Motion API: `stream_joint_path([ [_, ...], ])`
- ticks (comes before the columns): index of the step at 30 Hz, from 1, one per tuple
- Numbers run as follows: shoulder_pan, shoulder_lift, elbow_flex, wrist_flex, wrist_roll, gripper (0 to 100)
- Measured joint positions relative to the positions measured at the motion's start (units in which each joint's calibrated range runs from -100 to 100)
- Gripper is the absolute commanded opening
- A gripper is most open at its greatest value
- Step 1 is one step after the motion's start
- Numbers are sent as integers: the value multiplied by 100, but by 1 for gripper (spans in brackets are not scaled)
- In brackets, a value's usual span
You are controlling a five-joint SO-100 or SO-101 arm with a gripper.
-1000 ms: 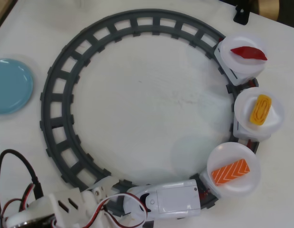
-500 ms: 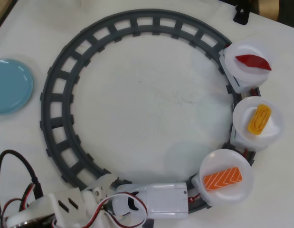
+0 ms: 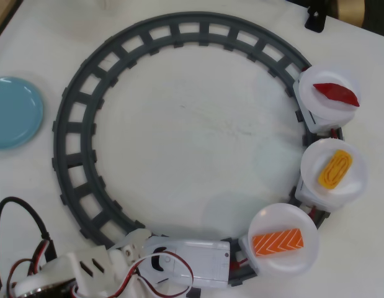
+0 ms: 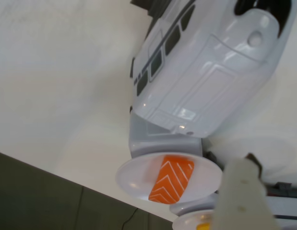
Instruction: Pick up the sushi from the Shinkansen and put it on the blue dish
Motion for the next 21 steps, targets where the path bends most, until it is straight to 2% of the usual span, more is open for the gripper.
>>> stream_joint_path([
  [21,0,0,9,8,-109,26],
])
